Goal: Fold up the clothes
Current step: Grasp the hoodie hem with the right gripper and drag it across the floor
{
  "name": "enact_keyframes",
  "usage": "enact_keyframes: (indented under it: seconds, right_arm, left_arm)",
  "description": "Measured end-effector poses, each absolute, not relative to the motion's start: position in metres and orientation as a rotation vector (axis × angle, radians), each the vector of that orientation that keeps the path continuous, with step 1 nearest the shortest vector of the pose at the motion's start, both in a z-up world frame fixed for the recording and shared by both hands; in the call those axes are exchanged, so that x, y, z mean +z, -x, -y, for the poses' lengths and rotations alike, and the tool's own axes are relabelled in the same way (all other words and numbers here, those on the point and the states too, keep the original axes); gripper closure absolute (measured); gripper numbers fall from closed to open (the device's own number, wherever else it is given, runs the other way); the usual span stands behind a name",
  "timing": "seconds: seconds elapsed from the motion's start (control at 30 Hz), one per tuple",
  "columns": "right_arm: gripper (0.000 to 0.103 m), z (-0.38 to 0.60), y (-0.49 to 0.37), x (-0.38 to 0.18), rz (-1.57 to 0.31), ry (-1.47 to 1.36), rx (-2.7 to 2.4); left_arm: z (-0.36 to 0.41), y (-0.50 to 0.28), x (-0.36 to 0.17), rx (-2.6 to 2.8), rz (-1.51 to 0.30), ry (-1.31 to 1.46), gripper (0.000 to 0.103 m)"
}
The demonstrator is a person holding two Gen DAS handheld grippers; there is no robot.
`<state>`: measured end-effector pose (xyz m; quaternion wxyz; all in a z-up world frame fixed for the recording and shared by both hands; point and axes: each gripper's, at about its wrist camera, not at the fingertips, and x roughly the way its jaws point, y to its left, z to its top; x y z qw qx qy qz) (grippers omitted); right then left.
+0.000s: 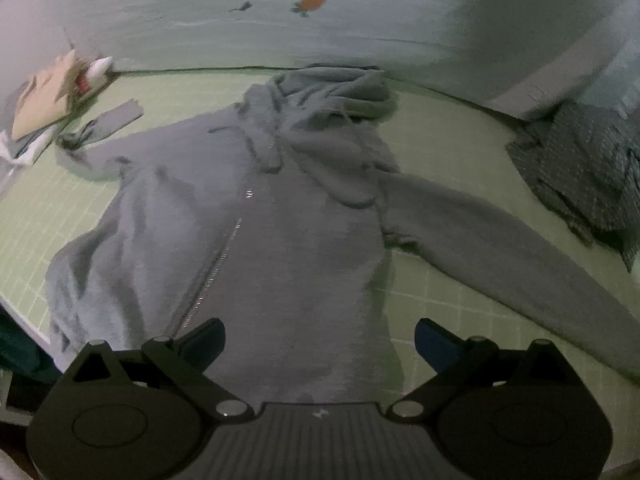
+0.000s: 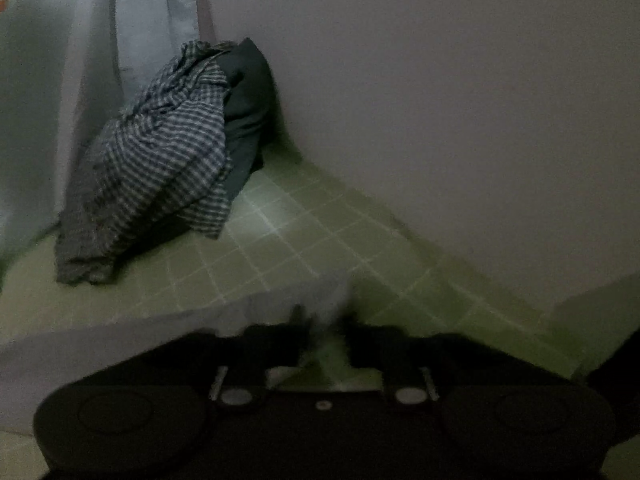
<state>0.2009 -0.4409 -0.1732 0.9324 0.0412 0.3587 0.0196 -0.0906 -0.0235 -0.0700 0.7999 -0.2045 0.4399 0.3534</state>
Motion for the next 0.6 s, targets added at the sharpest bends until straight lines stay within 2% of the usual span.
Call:
enact_keyframes:
  seconds: [0.2, 0.27, 0.6]
  right_arm:
    - [0.013, 0.414, -0.188, -0.152, -0.653, 0.045, -0.015]
    - [0.007, 0.398, -0.184, -0.146, -0.629, 0.064, 0.015]
    - [0.008, 0.247, -0.156, -0.126, -0.655, 0.060, 0.322]
  left_arm:
    - [-0.001, 0.110, -0.067, 0.811, -0.932, 0.471, 0.003]
    - [-0.010, 0.119, -0.066, 0.829, -0.928, 0.481, 0.003]
    - [-0.108, 0.171, -0.060, 0.910, -0.901, 0.530, 0.003]
